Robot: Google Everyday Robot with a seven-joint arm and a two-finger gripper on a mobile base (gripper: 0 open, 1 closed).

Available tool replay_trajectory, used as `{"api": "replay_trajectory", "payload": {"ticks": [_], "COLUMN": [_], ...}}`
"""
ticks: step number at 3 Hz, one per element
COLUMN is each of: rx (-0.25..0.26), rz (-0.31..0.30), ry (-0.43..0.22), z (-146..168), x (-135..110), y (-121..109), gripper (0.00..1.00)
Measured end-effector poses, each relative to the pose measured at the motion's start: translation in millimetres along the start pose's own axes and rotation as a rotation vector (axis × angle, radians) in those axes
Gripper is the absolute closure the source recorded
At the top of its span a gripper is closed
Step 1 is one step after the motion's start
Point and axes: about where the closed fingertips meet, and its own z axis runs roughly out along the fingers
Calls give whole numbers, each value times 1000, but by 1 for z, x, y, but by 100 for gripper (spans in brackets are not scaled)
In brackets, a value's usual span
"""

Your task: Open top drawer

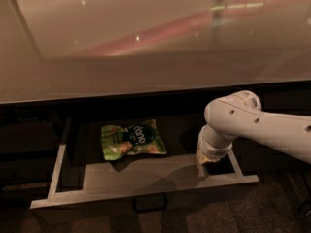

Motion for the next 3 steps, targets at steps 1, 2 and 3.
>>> {"api": "replay_trajectory", "payload": {"ticks": [1, 2, 3], "rx": [0, 0, 0], "rz": [0, 0, 0], "ry": [0, 0, 0], "z": [0, 0, 0], "x": [0, 0, 0], "y": [0, 0, 0], "gripper": [100, 81, 58]}}
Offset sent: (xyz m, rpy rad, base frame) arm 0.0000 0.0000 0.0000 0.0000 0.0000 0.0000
